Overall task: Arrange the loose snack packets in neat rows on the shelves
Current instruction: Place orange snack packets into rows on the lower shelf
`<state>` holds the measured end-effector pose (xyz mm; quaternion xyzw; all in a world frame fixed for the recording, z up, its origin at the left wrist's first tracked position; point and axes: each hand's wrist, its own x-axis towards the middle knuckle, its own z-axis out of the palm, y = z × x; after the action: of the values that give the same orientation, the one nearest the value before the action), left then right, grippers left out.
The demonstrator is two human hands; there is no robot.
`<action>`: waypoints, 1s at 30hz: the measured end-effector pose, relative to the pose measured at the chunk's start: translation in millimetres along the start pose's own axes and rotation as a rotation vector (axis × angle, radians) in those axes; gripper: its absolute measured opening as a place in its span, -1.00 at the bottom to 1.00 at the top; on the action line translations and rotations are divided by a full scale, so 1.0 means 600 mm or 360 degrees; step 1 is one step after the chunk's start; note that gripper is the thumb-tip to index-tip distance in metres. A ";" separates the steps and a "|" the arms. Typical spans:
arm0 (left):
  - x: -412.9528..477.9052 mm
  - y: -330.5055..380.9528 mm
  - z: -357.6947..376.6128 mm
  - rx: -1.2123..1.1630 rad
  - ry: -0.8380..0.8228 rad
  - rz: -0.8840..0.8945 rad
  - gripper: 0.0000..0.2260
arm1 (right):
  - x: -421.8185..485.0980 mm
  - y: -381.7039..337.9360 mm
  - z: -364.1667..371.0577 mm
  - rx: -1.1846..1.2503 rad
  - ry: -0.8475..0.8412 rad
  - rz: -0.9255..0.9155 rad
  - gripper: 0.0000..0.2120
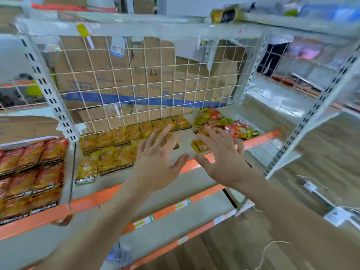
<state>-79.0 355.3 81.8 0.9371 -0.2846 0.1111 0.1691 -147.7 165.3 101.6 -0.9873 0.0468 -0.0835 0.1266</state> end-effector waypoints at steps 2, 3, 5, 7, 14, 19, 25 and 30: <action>0.029 0.031 0.022 -0.0004 -0.0024 0.0026 -0.32 | 0.010 0.045 -0.009 -0.0007 -0.0022 0.0045 -0.42; 0.043 0.043 0.032 -0.0011 -0.0034 0.0036 -0.34 | 0.015 0.064 -0.012 -0.0006 -0.0019 0.0056 -0.42; 0.066 0.063 0.049 -0.0035 -0.0034 0.0054 -0.36 | 0.027 0.097 -0.016 0.0004 -0.0007 0.0063 -0.39; 0.088 0.076 0.065 -0.0050 -0.0050 0.0079 -0.35 | 0.039 0.123 -0.018 0.0029 -0.0026 0.0084 -0.38; 0.186 0.104 0.131 -0.0132 -0.0152 0.0177 -0.31 | 0.091 0.199 0.004 0.0053 -0.0022 0.0266 -0.43; 0.275 0.122 0.163 -0.0215 -0.0190 0.0245 -0.30 | 0.130 0.254 -0.002 0.0040 0.0004 0.0427 -0.47; 0.349 0.138 0.222 -0.0237 -0.0162 0.0403 -0.40 | 0.163 0.299 -0.010 -0.0025 -0.0018 0.0554 -0.45; 0.384 0.151 0.249 -0.0235 -0.0213 0.0435 -0.44 | 0.191 0.323 -0.005 -0.0022 0.0027 0.0620 -0.48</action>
<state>73.7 113.6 37.9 0.8800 -0.4273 0.0490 0.2014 -49.5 -35.5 72.2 -0.9597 0.2388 -0.0653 0.1333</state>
